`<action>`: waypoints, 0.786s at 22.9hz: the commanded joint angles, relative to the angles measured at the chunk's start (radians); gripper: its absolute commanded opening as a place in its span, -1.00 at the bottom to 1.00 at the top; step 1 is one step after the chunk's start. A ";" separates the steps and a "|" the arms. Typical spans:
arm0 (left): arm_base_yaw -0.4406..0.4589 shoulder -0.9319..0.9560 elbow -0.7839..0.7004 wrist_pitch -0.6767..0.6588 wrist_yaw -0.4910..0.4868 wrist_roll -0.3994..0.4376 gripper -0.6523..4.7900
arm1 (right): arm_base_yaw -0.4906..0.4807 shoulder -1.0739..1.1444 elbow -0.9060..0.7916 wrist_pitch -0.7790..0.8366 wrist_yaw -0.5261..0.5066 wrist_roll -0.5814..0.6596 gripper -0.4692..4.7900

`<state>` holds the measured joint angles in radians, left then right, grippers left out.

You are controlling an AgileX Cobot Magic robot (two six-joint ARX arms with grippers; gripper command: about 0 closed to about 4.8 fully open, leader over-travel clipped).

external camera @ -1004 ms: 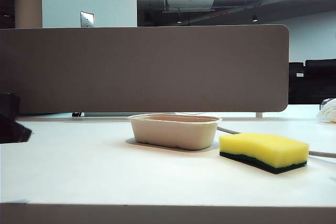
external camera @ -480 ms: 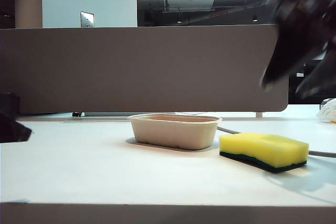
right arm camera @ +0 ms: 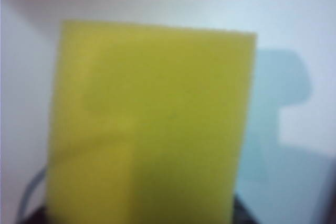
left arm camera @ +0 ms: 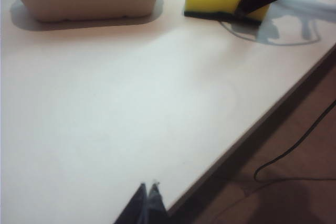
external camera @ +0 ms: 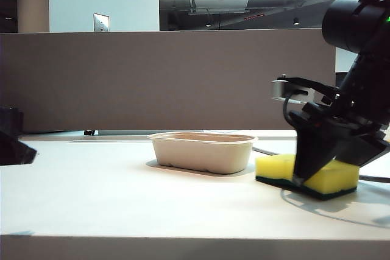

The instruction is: Pick up the cleaning sponge from the table and place it into the paper lunch box.

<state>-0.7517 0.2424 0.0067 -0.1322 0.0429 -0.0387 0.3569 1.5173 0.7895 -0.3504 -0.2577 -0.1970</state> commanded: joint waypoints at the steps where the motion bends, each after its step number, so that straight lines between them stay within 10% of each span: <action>1: 0.013 0.000 0.001 0.006 0.004 0.001 -0.78 | 0.002 -0.053 0.045 -0.031 -0.071 0.007 -0.86; 9: 0.351 -0.082 0.001 0.007 0.002 0.001 -0.78 | 0.031 -0.121 0.311 -0.097 -0.086 0.006 -0.86; 16: 0.384 -0.111 0.001 0.006 0.003 0.001 -0.78 | 0.123 0.276 0.626 -0.105 -0.098 0.008 -0.83; 18: 0.383 -0.111 0.001 0.006 0.002 0.001 -0.78 | 0.126 0.361 0.706 -0.140 -0.074 0.016 0.05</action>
<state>-0.3679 0.1303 0.0067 -0.1322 0.0425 -0.0383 0.4831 1.8526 1.4593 -0.4725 -0.3470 -0.1917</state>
